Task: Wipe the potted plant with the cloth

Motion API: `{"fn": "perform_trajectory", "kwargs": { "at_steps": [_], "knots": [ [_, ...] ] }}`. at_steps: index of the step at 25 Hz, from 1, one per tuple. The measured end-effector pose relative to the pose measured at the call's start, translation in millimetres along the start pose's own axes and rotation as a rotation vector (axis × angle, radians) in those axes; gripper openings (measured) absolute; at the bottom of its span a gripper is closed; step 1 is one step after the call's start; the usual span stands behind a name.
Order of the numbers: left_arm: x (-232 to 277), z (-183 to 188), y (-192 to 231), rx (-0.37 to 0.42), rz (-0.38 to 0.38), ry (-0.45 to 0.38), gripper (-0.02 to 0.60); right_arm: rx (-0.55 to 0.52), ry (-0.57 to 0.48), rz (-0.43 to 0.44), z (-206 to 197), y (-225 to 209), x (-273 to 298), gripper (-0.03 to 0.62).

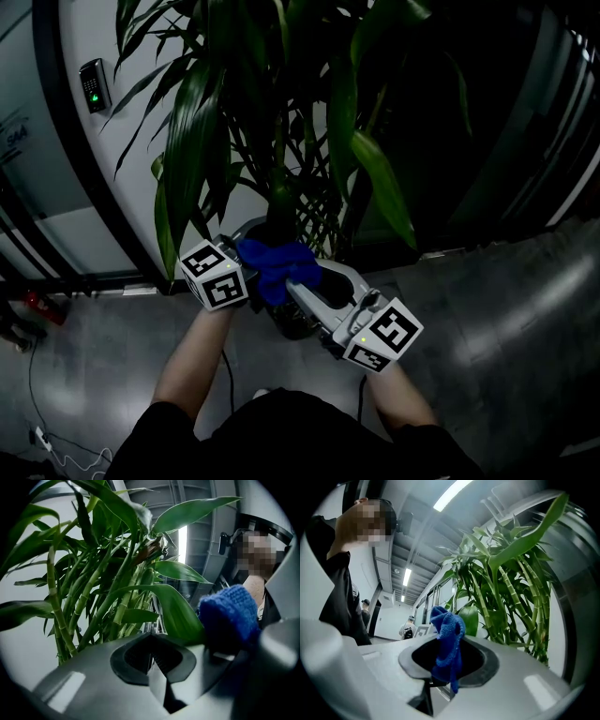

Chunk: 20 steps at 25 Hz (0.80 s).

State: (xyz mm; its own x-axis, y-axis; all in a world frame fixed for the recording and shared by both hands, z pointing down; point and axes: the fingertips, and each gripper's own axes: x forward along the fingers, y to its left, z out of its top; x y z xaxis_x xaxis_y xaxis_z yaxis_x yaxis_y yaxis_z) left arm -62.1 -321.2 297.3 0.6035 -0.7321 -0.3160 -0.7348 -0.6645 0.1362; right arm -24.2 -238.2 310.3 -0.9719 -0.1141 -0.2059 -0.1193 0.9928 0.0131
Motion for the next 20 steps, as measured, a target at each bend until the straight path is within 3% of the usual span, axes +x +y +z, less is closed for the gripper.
{"fn": "perform_trajectory", "kwargs": {
  "at_steps": [10,20],
  "knots": [
    [-9.7,-5.6,8.4,-0.02,0.044,-0.007,0.006,0.006,0.05,-0.005,-17.5,0.3,-16.3,0.109],
    [-15.5,-54.4,5.0,-0.073,0.116,0.05,0.006,0.031,0.028,-0.005,-11.3,2.6,-61.1,0.109]
  ]
}}
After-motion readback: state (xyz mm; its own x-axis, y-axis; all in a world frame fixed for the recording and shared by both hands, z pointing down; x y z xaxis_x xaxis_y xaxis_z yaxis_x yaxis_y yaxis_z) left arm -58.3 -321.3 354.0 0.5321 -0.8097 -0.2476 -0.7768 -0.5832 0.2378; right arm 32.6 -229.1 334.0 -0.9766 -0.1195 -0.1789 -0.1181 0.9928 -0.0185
